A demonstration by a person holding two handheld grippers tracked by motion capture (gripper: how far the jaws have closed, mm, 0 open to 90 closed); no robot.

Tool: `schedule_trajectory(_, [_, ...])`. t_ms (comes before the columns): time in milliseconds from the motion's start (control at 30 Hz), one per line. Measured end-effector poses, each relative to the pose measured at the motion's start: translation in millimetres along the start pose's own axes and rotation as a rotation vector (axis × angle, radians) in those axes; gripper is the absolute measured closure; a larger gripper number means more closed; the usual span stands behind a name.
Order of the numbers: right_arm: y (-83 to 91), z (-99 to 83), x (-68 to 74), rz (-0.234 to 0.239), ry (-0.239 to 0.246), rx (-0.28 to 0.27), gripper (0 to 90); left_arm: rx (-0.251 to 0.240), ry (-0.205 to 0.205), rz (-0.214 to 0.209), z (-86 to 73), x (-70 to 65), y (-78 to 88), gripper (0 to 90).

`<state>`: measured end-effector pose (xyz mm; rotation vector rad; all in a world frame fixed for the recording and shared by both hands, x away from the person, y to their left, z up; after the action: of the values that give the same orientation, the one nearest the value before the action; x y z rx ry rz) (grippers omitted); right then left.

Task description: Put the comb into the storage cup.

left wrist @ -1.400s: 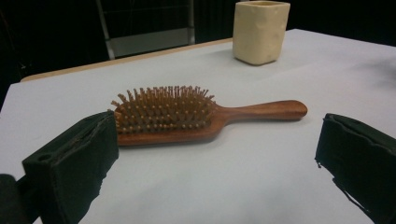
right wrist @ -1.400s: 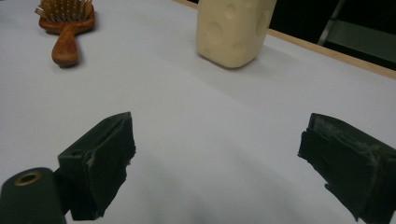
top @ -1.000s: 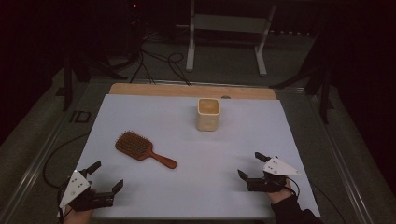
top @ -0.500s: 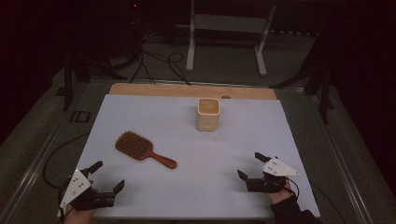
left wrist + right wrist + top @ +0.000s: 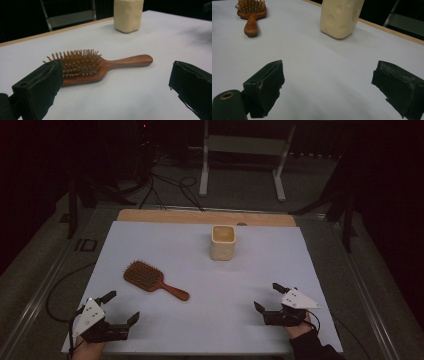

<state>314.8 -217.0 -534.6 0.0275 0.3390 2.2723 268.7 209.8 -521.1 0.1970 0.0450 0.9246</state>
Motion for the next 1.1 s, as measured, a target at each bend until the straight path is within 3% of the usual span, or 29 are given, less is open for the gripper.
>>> schedule_trajectory(500, [-2.2, 2.2, 1.5, 0.010, -0.001, -0.010, 8.8, 0.005, 0.016, -0.042, 29.1, -3.3, -8.8, 0.0])
schedule_trajectory(1100, [-1.1, 1.9, 2.2, 0.017, -0.008, -0.009, 8.8, 0.049, 0.039, -0.088, 61.6, -12.7, -30.3, 0.0])
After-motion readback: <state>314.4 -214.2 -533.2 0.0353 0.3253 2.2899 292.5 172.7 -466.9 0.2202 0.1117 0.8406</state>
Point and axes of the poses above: each handheld gripper's, and its own axes: y roughly backward along the jaws, z roughly out of its top, x roughly to its left, the point moved 9 cm from there along -y, roughly forward along the jaws, and after that the axes turned 9 degrees about -x, right-handed, at the moved point
